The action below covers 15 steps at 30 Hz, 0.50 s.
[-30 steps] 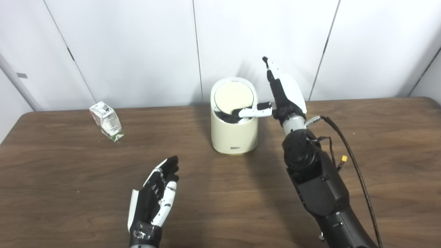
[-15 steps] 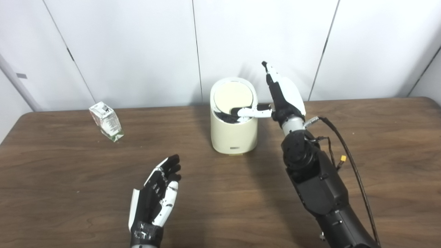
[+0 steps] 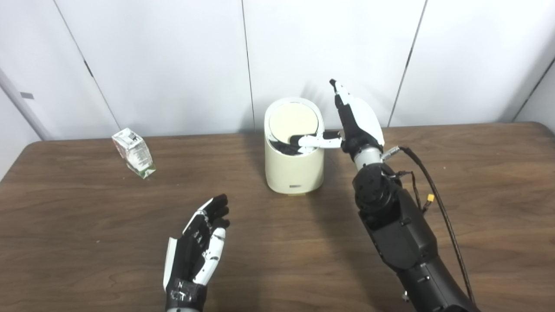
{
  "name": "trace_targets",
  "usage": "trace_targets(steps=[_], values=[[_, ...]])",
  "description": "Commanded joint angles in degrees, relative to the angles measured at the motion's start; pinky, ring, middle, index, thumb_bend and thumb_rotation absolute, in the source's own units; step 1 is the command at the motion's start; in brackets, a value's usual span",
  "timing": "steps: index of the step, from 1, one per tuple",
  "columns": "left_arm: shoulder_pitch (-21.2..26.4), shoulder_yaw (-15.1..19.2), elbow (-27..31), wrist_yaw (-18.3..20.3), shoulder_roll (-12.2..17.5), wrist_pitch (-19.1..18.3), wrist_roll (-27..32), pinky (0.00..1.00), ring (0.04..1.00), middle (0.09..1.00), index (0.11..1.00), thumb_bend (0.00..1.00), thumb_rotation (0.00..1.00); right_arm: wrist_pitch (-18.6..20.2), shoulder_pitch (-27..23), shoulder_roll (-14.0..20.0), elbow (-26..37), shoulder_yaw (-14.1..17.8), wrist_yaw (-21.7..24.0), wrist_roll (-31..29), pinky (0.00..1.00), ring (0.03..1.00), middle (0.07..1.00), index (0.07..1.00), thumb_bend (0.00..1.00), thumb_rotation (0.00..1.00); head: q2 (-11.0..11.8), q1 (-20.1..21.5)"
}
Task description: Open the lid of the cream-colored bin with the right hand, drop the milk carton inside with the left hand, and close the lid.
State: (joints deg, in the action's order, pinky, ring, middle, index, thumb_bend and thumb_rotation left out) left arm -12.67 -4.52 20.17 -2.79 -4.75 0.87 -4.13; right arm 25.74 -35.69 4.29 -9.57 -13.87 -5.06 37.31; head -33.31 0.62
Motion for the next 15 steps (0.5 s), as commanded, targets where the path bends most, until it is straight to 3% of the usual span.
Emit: trace_targets(steps=[1, 9, 15], values=[[-1.28, -0.33, 1.27, -0.39, -0.93, 1.65, -0.06, 0.81, 0.845, 0.853, 0.837, 0.16, 0.49, 0.96, -2.02, 0.06, -0.68, -0.23, 0.44, 1.7, 0.99, 1.0, 1.0, 1.0, 0.83, 0.39, -0.06, 0.07], [-1.43, -0.67, 1.45, -0.47, -1.06, 1.65, -0.04, 0.81, 0.85, 0.855, 0.836, 0.17, 0.49, 1.17, -3.25, -2.99, -3.63, 4.52, 2.87, 4.22, 0.99, 1.0, 1.0, 1.0, 0.86, 0.21, -0.22, -0.26], [-1.46, -0.7, 1.75, -0.52, -0.97, 1.46, -0.04, 0.81, 0.848, 0.855, 0.837, 0.17, 0.49, 1.16, -3.17, -4.01, -3.92, 5.52, 4.2, 6.4, 0.99, 1.0, 1.0, 1.0, 0.9, 0.11, -0.44, -0.15]])
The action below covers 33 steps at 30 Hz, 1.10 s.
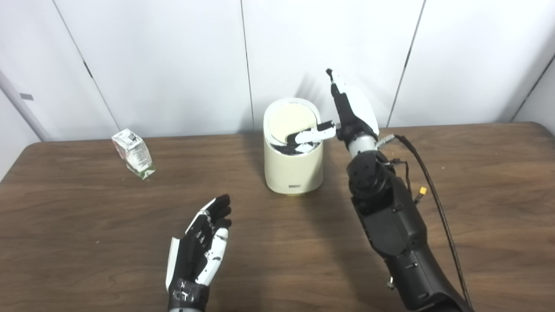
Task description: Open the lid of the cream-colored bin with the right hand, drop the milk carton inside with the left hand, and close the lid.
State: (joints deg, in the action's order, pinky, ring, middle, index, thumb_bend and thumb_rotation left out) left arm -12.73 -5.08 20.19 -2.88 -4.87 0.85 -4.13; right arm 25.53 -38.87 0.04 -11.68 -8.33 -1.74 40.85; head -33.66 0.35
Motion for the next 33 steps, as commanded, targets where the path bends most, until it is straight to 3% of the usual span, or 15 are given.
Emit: trace_targets(steps=[1, 5, 13, 19, 21, 33], values=[[-1.39, -0.13, 1.77, -0.47, -0.85, 1.37, -0.14, 0.81, 0.845, 0.852, 0.837, 0.17, 0.49, 1.36, 0.05, 0.17, -1.82, 0.01, 0.88, 2.98, 0.98, 1.0, 1.0, 1.0, 0.9, 0.1, -0.09, 0.11], [-1.27, -0.07, 1.43, -0.66, -0.87, 1.91, -0.01, 0.79, 0.837, 0.848, 0.832, 0.16, 0.47, 1.36, 0.29, 0.37, -1.66, -0.17, 0.88, 2.76, 0.99, 1.0, 1.0, 1.0, 0.9, 0.1, -0.07, 0.18], [-1.02, -0.14, 1.34, -0.74, -0.39, 1.69, 0.03, 0.79, 0.839, 0.85, 0.833, 0.17, 0.49, 1.37, 0.86, 0.74, -0.13, -0.37, 1.93, 1.59, 0.99, 1.0, 1.0, 1.0, 0.87, 0.2, 0.16, 0.27], [-0.76, 0.04, 1.01, -0.83, -0.41, 1.69, 0.18, 0.8, 0.841, 0.85, 0.831, 0.17, 0.49, 1.36, 1.82, 0.25, 4.85, 0.29, 4.92, -2.02, 1.0, 1.0, 1.0, 1.0, 0.89, 0.66, 0.33, 0.48], [-0.55, 0.1, 0.68, -0.83, -0.41, 1.85, 0.3, 0.8, 0.843, 0.85, 0.832, 0.16, 0.47, 1.35, 2.0, 0.12, 6.12, 0.39, 5.73, -2.99, 0.99, 1.0, 1.0, 1.0, 0.92, 0.74, 0.77, 0.49], [-0.23, 0.31, -0.53, -0.85, -0.47, 2.75, 0.9, 0.8, 0.844, 0.852, 0.837, 0.16, 0.45, 1.36, 2.66, 0.67, 8.92, 0.08, 7.31, -4.61, 0.98, 1.0, 1.0, 1.0, 0.96, 0.86, 1.59, 0.53]])
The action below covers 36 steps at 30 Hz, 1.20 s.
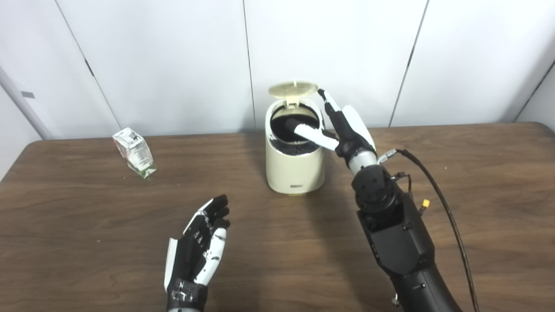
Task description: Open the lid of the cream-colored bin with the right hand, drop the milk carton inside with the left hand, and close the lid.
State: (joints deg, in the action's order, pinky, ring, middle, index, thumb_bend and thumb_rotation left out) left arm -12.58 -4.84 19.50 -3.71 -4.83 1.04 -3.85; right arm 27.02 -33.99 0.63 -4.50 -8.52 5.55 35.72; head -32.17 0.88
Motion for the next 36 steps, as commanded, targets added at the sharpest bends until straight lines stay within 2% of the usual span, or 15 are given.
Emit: trace_targets(steps=[1, 7, 13, 16, 20, 21, 22, 23, 24, 26, 28, 29, 32, 36], values=[[-0.31, 0.06, -0.1, 0.03, -0.45, 2.9, 0.63, 0.8, 0.843, 0.852, 0.837, 0.15, 0.45, -0.13, -2.23, 0.22, 1.6, 0.28, -0.04, 0.33, 0.98, 1.0, 1.0, 1.0, 0.96, 0.86, 0.1, 0.0], [-0.37, -0.13, -0.54, 0.08, -0.38, 3.5, 0.17, 0.79, 0.841, 0.85, 0.83, 0.16, 0.46, -0.61, -1.57, 1.46, 2.42, -0.21, -0.95, -0.96, 0.98, 1.0, 1.0, 1.0, 0.95, 0.86, 0.32, 0.01], [-0.38, -0.17, -0.85, -0.12, -0.71, 4.02, 0.18, 0.79, 0.84, 0.848, 0.832, 0.15, 0.44, -2.42, 2.71, 2.51, 9.52, -1.12, -2.79, -0.5, 0.98, 1.0, 1.0, 1.0, 0.95, 0.87, 0.56, -0.2], [-0.29, -0.09, -1.29, -0.34, -0.82, 4.38, 0.09, 0.79, 0.837, 0.845, 0.823, 0.15, 0.42, -3.3, 6.53, 2.05, 14.38, -0.24, -4.69, -1.42, 0.97, 1.0, 1.0, 1.0, 0.88, 0.77, 0.78, -0.24], [-0.3, 0.1, -1.09, -0.31, -0.78, 3.6, 0.53, 0.79, 0.837, 0.847, 0.827, 0.15, 0.42, -6.02, 9.76, 1.4, 16.19, 0.99, -8.38, -2.46, 0.92, 0.991, 1.0, 1.0, 0.78, 0.67, 0.83, -0.11], [-0.31, 0.24, -1.05, -0.25, -0.73, 3.65, 0.92, 0.79, 0.837, 0.847, 0.827, 0.15, 0.43, -9.43, 12.72, 1.28, 17.0, 2.22, -10.09, -4.76, 0.92, 0.991, 1.0, 1.0, 0.77, 0.66, 0.81, -0.11], [-0.32, 0.38, -0.99, -0.22, -0.63, 3.6, 1.11, 0.78, 0.835, 0.848, 0.83, 0.15, 0.42, -13.4, 15.87, 1.38, 17.9, 3.33, -11.52, -7.4, 0.82, 0.925, 0.946, 0.943, 0.58, 0.58, 0.77, -0.02], [-0.32, 0.48, -0.89, -0.19, -0.5, 3.47, 1.17, 0.78, 0.835, 0.847, 0.831, 0.15, 0.41, -16.63, 18.57, 1.44, 18.78, 4.25, -12.57, -9.62, 0.76, 0.873, 0.896, 0.897, 0.43, 0.53, 0.81, 0.02], [-0.32, 0.54, -0.81, -0.16, -0.39, 3.36, 1.2, 0.78, 0.834, 0.847, 0.833, 0.16, 0.4, -18.77, 20.19, 1.46, 19.25, 4.8, -13.17, -10.99, 0.72, 0.834, 0.855, 0.857, 0.33, 0.5, 0.82, 0.01], [-0.36, 0.71, -0.41, -0.04, -0.16, 2.69, 1.48, 0.78, 0.835, 0.851, 0.838, 0.16, 0.4, -24.67, 24.54, 2.4, 20.62, 5.3, -13.87, -13.33, 0.68, 0.791, 0.815, 0.814, 0.25, 0.48, 0.75, 0.03], [-0.4, 0.89, -0.12, 0.1, -0.08, 2.21, 1.8, 0.78, 0.835, 0.855, 0.843, 0.16, 0.41, -28.75, 27.62, 3.03, 21.51, 5.73, -13.95, -15.24, 0.66, 0.761, 0.788, 0.786, 0.21, 0.45, 0.83, 0.02], [-0.41, 0.96, -0.01, 0.16, -0.09, 2.07, 1.92, 0.78, 0.836, 0.855, 0.845, 0.16, 0.41, -30.05, 28.59, 3.22, 21.75, 5.91, -13.83, -16.02, 0.64, 0.748, 0.78, 0.777, 0.2, 0.37, 0.83, 0.02], [-0.29, 1.05, -0.1, 0.44, 0.27, 2.27, 1.77, 0.79, 0.837, 0.856, 0.845, 0.15, 0.4, -34.28, 32.31, 3.97, 22.61, 6.49, -13.35, -18.72, 0.6, 0.731, 0.771, 0.769, 0.19, 0.29, 1.02, -0.34], [-0.18, 1.16, -0.06, 0.57, 0.49, 2.3, 1.59, 0.79, 0.839, 0.857, 0.841, 0.16, 0.39, -34.79, 36.16, 3.42, 24.25, 6.94, -12.51, -21.91, 0.63, 0.732, 0.769, 0.757, 0.19, 0.27, 0.87, -0.45]])
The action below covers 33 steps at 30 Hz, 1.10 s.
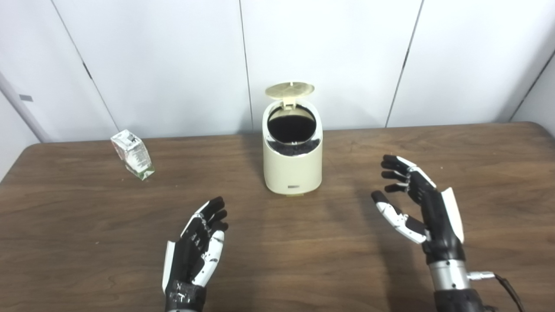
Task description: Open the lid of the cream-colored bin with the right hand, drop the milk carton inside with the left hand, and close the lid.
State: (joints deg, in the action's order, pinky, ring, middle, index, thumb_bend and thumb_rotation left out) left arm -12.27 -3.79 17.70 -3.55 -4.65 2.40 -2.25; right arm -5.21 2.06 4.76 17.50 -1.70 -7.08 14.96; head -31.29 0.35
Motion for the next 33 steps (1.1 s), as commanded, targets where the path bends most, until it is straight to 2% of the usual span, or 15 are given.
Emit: trace_targets(steps=[1, 3, 6, 13, 17, 23, 26, 27, 28, 30, 33], values=[[-0.45, 0.15, 1.59, 0.3, 0.28, 1.26, -0.14, 0.78, 0.84, 0.857, 0.841, 0.16, 0.39, -2.44, 1.17, -1.02, 2.33, 0.22, 0.04, -1.57, 0.63, 0.734, 0.77, 0.756, 0.19, 0.28, -0.05, 0.08], [-0.37, 0.29, 1.23, 0.16, 0.14, 1.79, -0.05, 0.78, 0.831, 0.849, 0.831, 0.16, 0.39, -3.58, 2.43, -1.58, 1.4, 0.34, -0.32, -2.4, 0.63, 0.737, 0.772, 0.756, 0.21, 0.21, -0.1, 0.25], [-0.34, 0.32, 1.09, 0.13, 0.01, 1.91, -0.06, 0.78, 0.834, 0.851, 0.834, 0.16, 0.38, -5.99, 3.67, -1.9, -0.61, 0.47, -0.12, -3.67, 0.63, 0.74, 0.772, 0.757, 0.21, 0.18, 0.09, 0.48], [-0.73, -0.17, 1.6, 0.02, -0.12, 2.29, -1.09, 0.77, 0.832, 0.85, 0.833, 0.17, 0.41, -8.37, 3.77, -1.52, -3.85, 1.1, 1.61, -7.91, 0.68, 0.77, 0.788, 0.763, 0.22, 0.23, -0.43, -0.46], [-0.73, -0.35, 1.62, 0.19, -0.1, 2.27, -0.82, 0.77, 0.831, 0.851, 0.834, 0.17, 0.45, -8.3, 3.51, -1.26, -4.25, 1.67, 1.45, -6.79, 0.67, 0.766, 0.787, 0.765, 0.21, 0.21, -0.41, -1.03], [-1.43, -0.69, 3.16, 0.06, -0.32, 0.9, -1.34, 0.78, 0.829, 0.846, 0.829, 0.18, 0.43, -8.82, 3.39, -1.04, -5.14, 1.9, 1.44, -5.36, 0.63, 0.733, 0.768, 0.758, 0.21, 0.19, -1.35, -1.53], [-1.6, -0.72, 3.32, -1.05, -0.49, 1.05, -4.23, 0.79, 0.83, 0.842, 0.83, 0.19, 0.42, -8.35, 3.45, -1.03, -5.01, 1.9, 1.38, -4.55, 0.63, 0.734, 0.769, 0.759, 0.22, 0.18, -1.55, -1.78], [-1.63, -0.73, 3.18, -1.52, -0.45, 1.43, -5.83, 0.79, 0.829, 0.84, 0.83, 0.2, 0.4, -8.17, 3.52, -1.1, -4.89, 1.88, 1.37, -4.44, 0.63, 0.735, 0.77, 0.76, 0.22, 0.17, -1.47, -1.87], [-1.62, -0.73, 3.19, -1.94, -0.36, 1.39, -7.56, 0.77, 0.826, 0.836, 0.829, 0.23, 0.33, -8.04, 3.54, -1.19, -4.82, 1.88, 1.39, -4.44, 0.63, 0.739, 0.773, 0.76, 0.22, 0.17, -1.1, -1.61], [-1.52, -0.77, 3.53, -2.64, -0.14, 1.22, -11.2, 0.75, 0.819, 0.827, 0.824, 0.29, 0.3, -7.96, 3.56, -1.3, -4.8, 1.92, 1.43, -4.67, 0.64, 0.741, 0.774, 0.76, 0.22, 0.17, -1.49, -1.62], [-0.77, -1.03, 5.77, -2.3, 0.1, 1.13, -13.63, 0.72, 0.788, 0.797, 0.788, 0.47, 0.25, -8.27, 3.41, -1.13, -5.25, 2.06, 1.63, -5.39, 0.64, 0.744, 0.777, 0.76, 0.23, 0.19, -1.53, -2.23]])
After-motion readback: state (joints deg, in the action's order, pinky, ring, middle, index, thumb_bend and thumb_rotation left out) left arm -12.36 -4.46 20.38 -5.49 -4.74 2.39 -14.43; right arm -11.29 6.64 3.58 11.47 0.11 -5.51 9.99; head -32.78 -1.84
